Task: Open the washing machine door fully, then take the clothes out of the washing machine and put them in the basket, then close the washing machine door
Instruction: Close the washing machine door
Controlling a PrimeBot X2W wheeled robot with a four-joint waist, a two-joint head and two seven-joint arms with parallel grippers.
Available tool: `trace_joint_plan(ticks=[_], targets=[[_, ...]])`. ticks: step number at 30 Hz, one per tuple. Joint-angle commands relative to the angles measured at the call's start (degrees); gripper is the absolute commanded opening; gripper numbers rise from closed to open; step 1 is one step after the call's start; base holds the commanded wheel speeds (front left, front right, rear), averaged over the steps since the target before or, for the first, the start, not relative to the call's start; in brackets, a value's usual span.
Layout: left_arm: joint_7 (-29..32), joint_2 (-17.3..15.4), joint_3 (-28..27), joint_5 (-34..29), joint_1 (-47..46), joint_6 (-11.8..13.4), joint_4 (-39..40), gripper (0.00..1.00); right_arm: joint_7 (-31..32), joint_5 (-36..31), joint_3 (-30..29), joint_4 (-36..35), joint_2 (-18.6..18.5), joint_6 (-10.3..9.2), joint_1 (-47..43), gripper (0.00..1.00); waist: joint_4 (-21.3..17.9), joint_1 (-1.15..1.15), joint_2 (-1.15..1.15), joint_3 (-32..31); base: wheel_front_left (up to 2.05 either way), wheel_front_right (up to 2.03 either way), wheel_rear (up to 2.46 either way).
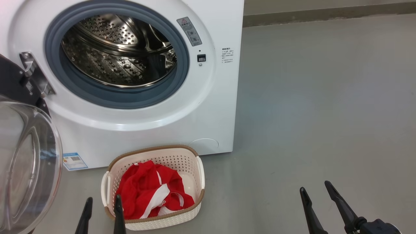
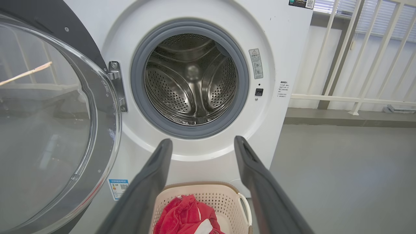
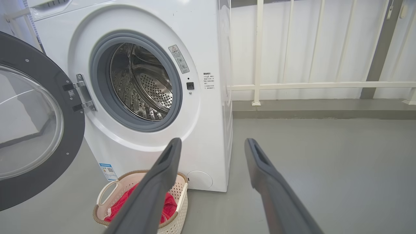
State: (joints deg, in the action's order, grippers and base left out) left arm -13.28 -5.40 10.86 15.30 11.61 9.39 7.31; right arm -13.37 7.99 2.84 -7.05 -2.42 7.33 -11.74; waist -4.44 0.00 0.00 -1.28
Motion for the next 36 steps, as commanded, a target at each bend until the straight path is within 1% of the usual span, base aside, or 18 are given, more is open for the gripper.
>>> trace_joint_plan(ticks=[1,9,15,30,36], targets=[[-0.50,-0.43,-1.58,-0.36,-2.06,0.55,1.10,1.00,0.01,0.98,1.22,-1.59,-0.45,0.16,1.37,1.00,0.08,0.00,0.00,0.02,0.00,0.00,0.00],[-0.56,-0.68,-1.44,-1.42,-2.08,1.70,1.87,1.00,-0.09,1.17,1.23,-1.62,-0.45,0.16,1.24,1.00,0.98,0.00,0.00,0.07,0.00,0.00,0.00],[-0.38,-0.78,-1.14,-1.94,-2.16,2.25,2.43,1.00,-0.16,1.18,1.52,-1.59,-0.45,0.16,1.18,1.00,3.17,0.00,0.00,0.07,0.00,0.00,0.00],[0.49,-1.62,-1.22,-3.12,-0.33,4.30,4.10,1.00,0.05,1.16,2.20,-1.89,-0.45,0.16,0.19,1.00,13.58,0.00,0.00,-1.01,0.00,0.00,0.00],[1.15,-2.09,-1.25,-3.20,0.02,4.64,4.77,1.00,0.06,1.07,2.21,-2.07,-0.45,0.16,-0.28,1.00,17.34,0.00,0.00,-1.55,0.00,0.00,0.00]])
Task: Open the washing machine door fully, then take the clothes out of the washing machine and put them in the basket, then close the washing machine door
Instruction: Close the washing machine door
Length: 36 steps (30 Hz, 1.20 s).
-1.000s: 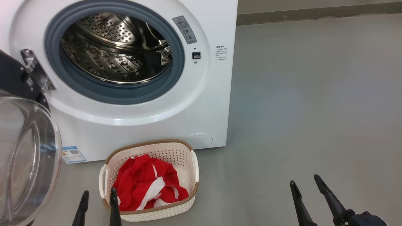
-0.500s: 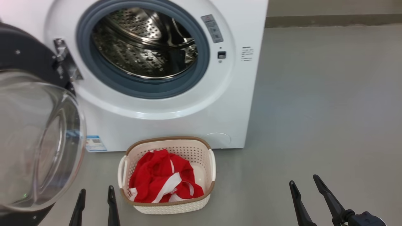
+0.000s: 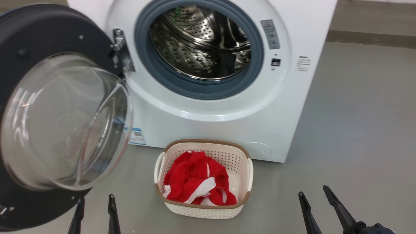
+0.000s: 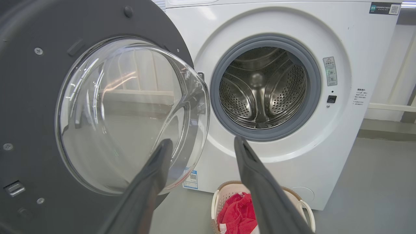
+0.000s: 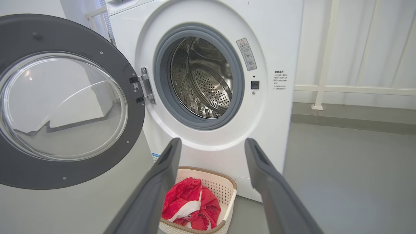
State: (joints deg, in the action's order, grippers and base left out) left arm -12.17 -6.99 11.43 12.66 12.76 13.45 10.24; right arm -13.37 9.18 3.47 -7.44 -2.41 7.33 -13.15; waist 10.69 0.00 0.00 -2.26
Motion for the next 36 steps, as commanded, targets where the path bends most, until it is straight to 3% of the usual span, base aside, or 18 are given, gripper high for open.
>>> trace_joint_plan(ticks=[1,15,27,28,29,30,36], targets=[[0.13,-0.58,-1.85,-0.61,-1.05,0.67,1.93,1.00,0.09,-0.07,1.67,-1.70,-0.46,0.16,1.08,1.00,2.77,0.00,0.00,-0.68,0.00,0.00,0.00],[1.45,-1.66,-1.86,-1.18,-0.13,1.71,3.31,1.00,0.23,0.53,2.10,-1.52,-0.46,0.16,0.20,1.00,10.83,0.00,0.00,-1.48,0.00,0.00,0.00],[1.66,-2.19,-2.31,-1.08,0.28,2.43,4.13,1.00,0.26,0.89,2.47,-1.12,-0.46,0.16,0.38,1.00,11.87,0.00,0.00,-1.84,0.00,0.00,0.00],[1.56,-2.26,-2.37,-1.14,0.28,2.51,4.22,0.65,0.30,0.97,2.48,-1.10,-0.46,0.16,0.39,1.00,11.81,0.00,0.00,-1.83,0.00,0.00,0.00],[1.47,-2.32,-2.43,-1.18,0.28,2.58,4.31,0.36,0.34,1.00,2.51,-1.09,-0.46,0.16,0.40,1.00,11.72,0.00,0.00,-1.81,0.00,0.00,0.00],[1.14,-2.49,-2.49,-1.41,0.16,2.60,4.55,0.00,0.39,0.98,2.53,-1.11,-0.46,0.16,0.42,1.00,11.62,0.00,0.00,-1.75,0.00,0.00,0.00],[-0.73,-3.57,-3.73,-2.60,-1.49,2.96,6.44,0.00,0.73,0.78,2.27,-1.40,-0.46,0.16,0.29,1.00,11.22,0.00,0.00,-1.48,0.00,0.00,0.00]])
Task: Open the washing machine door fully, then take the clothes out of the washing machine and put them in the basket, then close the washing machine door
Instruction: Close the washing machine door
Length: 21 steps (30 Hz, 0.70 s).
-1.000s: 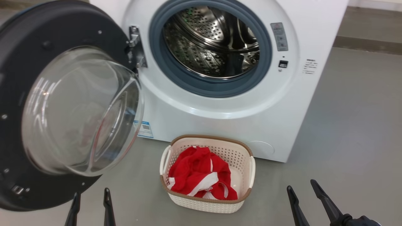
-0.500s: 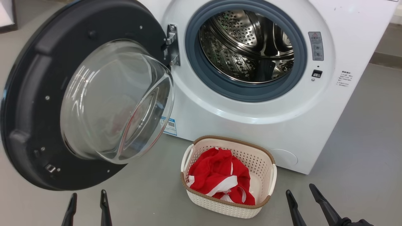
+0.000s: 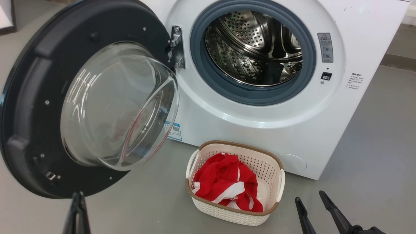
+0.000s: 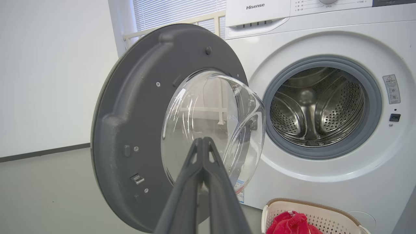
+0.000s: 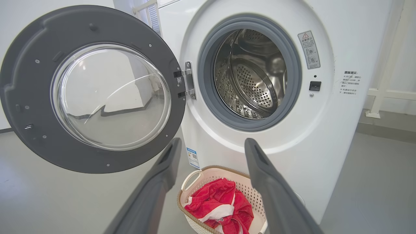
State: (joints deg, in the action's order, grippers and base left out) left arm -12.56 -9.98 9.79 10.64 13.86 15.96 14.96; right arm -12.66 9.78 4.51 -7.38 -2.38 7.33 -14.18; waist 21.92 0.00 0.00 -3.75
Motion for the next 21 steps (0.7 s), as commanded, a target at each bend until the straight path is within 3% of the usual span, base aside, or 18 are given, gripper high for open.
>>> trace_joint_plan(ticks=[1,6,10,21], targets=[[-0.63,-0.89,-2.55,-0.74,-3.12,0.47,2.03,0.00,0.09,0.16,1.18,-1.54,-0.50,0.16,1.27,1.00,-0.02,0.00,0.00,0.03,0.00,0.00,0.00],[-1.81,-1.90,-6.62,0.57,-7.14,0.54,3.58,0.00,0.79,-0.28,1.02,-2.11,-0.50,0.16,0.88,1.00,0.06,0.00,0.00,0.24,0.00,0.00,0.00],[-2.23,-2.03,-11.38,5.13,-11.05,-0.72,3.72,0.00,1.52,-0.81,0.96,-2.86,-0.50,0.16,0.94,1.00,-0.06,0.00,0.00,0.62,0.00,0.00,0.00],[-2.42,-0.76,-25.30,20.13,-21.51,-8.90,-2.94,0.00,3.41,-2.11,1.02,-4.57,-0.50,0.16,1.21,1.00,-0.95,0.00,0.00,1.88,0.00,0.00,0.00]])
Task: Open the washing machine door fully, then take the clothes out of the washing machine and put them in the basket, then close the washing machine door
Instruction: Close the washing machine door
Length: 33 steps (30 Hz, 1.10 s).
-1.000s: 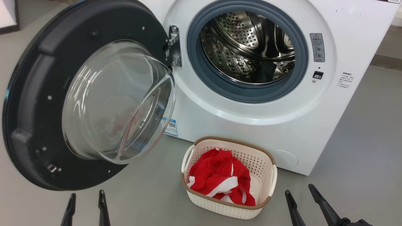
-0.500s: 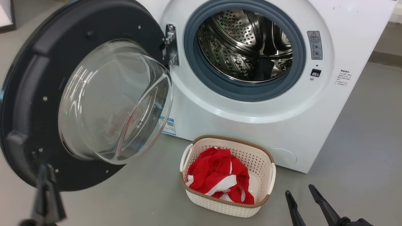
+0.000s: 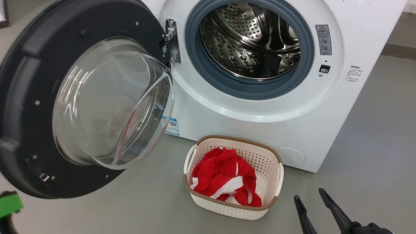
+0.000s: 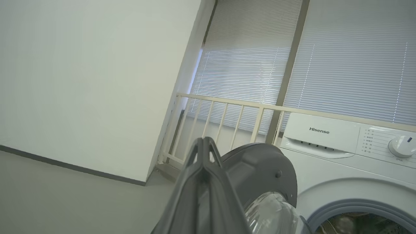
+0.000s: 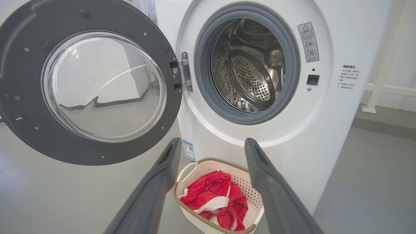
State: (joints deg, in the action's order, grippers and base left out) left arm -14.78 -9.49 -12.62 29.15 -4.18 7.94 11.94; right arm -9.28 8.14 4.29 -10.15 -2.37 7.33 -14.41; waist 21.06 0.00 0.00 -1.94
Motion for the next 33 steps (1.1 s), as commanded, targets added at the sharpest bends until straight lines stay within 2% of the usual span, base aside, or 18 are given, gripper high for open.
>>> trace_joint_plan(ticks=[1,4,8,14,18,23,29,33], targets=[[-0.20,-1.51,-3.85,2.98,-4.53,-1.60,-1.13,0.00,0.18,-0.54,1.25,-1.91,-0.51,0.16,1.45,1.00,-0.16,0.00,0.00,0.13,0.00,0.00,0.00],[0.42,-1.88,-7.30,10.30,-9.04,-4.12,-6.25,0.00,0.59,-0.77,1.21,-2.29,-0.51,0.16,1.49,1.00,-0.32,0.00,0.00,0.33,0.00,0.00,0.00],[4.15,-4.03,-10.47,18.85,-15.28,-6.75,-13.87,0.00,1.03,-1.09,1.16,-2.82,-0.51,0.16,1.45,1.00,-0.50,0.00,0.00,0.74,0.00,0.00,0.00],[10.37,-5.64,-14.29,29.60,-23.33,-7.41,-24.71,0.00,1.69,-1.58,1.25,-3.36,-0.51,0.16,1.49,1.00,-0.82,0.00,0.00,1.28,0.00,0.00,0.00],[16.26,-6.84,-17.28,37.60,-29.28,-6.41,-33.27,0.00,2.29,-1.95,1.41,-3.76,-0.51,0.16,1.68,1.00,-1.32,0.00,0.00,1.45,0.00,0.00,0.00],[24.71,-8.81,-19.13,44.26,-34.22,-3.12,-41.76,0.00,2.91,-2.33,1.56,-4.19,-0.51,0.16,1.65,1.00,-2.10,0.00,0.00,1.53,0.00,0.00,0.00],[31.67,-11.63,-19.38,47.12,-36.70,0.44,-48.38,0.00,3.42,-2.31,1.70,-4.60,-0.51,0.16,1.36,1.00,-2.92,0.00,0.00,1.34,0.00,0.00,0.00],[33.38,-13.08,-18.64,46.86,-37.60,1.02,-51.79,0.00,3.76,-2.41,2.01,-4.77,-0.51,0.16,1.50,1.00,-3.35,0.00,0.00,1.34,0.00,0.00,0.00]])
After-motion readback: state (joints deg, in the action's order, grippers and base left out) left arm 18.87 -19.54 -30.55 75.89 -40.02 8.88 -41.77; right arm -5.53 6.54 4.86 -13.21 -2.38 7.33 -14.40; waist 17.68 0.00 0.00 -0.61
